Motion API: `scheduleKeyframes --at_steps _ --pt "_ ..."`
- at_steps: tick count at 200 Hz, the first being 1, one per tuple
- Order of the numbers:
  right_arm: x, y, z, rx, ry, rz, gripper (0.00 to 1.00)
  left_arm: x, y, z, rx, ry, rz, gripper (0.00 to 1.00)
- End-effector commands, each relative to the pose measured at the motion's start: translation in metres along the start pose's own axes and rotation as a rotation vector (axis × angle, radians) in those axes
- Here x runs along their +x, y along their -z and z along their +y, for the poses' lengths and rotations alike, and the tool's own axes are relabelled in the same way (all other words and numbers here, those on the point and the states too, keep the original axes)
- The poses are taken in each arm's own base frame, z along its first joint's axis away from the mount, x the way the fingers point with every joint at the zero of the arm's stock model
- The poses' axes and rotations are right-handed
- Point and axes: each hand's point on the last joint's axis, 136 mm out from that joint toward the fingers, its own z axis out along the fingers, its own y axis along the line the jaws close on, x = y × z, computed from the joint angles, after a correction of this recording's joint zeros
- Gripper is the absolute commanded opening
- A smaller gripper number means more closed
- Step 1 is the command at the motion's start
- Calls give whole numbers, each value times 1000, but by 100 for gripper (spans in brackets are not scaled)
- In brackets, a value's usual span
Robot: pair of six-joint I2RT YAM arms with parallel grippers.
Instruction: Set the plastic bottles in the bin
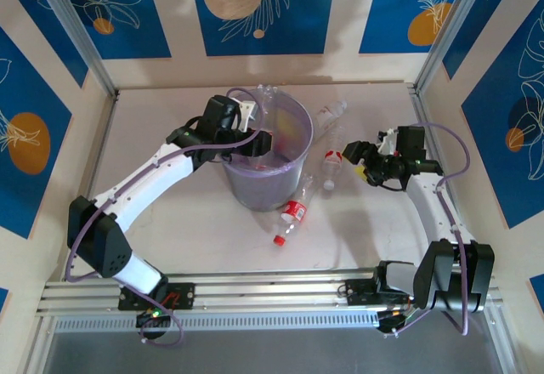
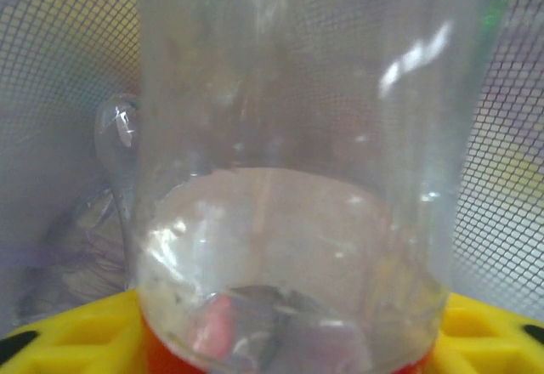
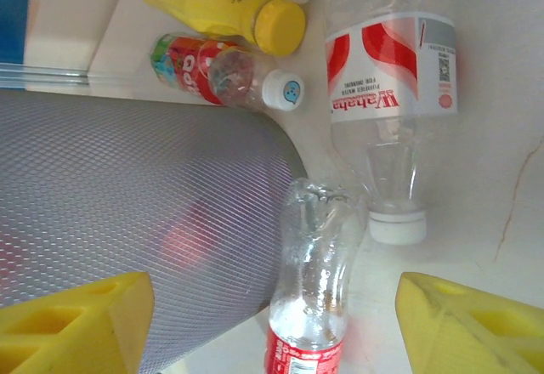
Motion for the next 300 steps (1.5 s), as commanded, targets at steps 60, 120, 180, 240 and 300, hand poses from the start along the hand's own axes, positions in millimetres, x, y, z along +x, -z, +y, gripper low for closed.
scheduleKeyframes --at_steps 60,120,180,240,300 --pt "73 -33 0 112 2 185 75 -13 5 -14 39 -20 -28 83" --pt "150 -56 -11 158 -94 315 72 -45 33 -21 14 -62 -108 87" --pt "176 -87 -4 121 -64 398 72 -78 77 14 -140 -54 -152 87" --pt "180 -112 -8 130 -47 442 72 -53 86 75 -246 73 -115 86" --pt "178 -109 -31 187 -62 413 63 -27 59 88 -246 116 -46 86"
